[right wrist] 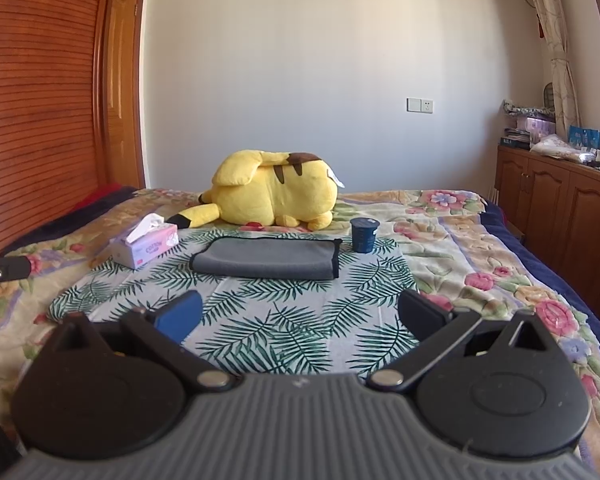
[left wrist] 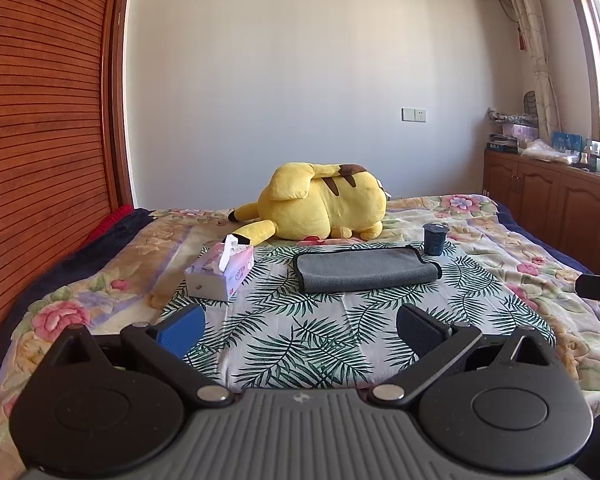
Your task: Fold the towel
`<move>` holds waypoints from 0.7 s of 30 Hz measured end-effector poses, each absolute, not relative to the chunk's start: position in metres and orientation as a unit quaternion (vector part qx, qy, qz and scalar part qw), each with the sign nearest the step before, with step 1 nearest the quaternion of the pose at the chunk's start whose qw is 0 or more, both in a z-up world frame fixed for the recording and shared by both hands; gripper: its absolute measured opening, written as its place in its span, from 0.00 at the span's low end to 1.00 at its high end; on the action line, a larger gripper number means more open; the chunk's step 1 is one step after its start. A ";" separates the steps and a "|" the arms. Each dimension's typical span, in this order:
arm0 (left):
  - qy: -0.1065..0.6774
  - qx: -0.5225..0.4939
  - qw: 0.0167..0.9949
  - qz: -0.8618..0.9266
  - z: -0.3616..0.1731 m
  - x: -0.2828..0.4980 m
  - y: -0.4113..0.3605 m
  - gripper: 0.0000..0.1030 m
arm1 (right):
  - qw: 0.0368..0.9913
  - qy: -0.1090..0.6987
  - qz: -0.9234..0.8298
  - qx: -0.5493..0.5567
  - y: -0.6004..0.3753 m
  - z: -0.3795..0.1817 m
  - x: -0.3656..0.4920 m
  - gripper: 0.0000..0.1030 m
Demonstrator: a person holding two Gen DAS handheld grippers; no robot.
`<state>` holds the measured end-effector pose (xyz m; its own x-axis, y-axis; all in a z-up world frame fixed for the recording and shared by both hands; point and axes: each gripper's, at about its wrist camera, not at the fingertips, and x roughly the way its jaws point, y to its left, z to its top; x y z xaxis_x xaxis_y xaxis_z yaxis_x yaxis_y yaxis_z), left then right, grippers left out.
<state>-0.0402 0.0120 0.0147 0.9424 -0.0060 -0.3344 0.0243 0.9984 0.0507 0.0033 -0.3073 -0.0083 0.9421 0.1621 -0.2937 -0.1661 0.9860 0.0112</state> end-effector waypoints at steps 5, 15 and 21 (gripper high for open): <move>0.169 0.026 0.985 -0.007 0.015 -0.040 0.012 0.82 | 0.986 0.147 0.082 -0.006 -0.308 -0.009 0.003 1.00; 0.169 0.027 0.985 -0.007 0.015 -0.040 0.012 0.82 | 0.986 0.147 0.082 -0.006 -0.308 -0.009 0.003 1.00; 0.169 0.027 0.985 -0.007 0.016 -0.040 0.013 0.82 | 0.986 0.147 0.081 -0.006 -0.308 -0.009 0.002 1.00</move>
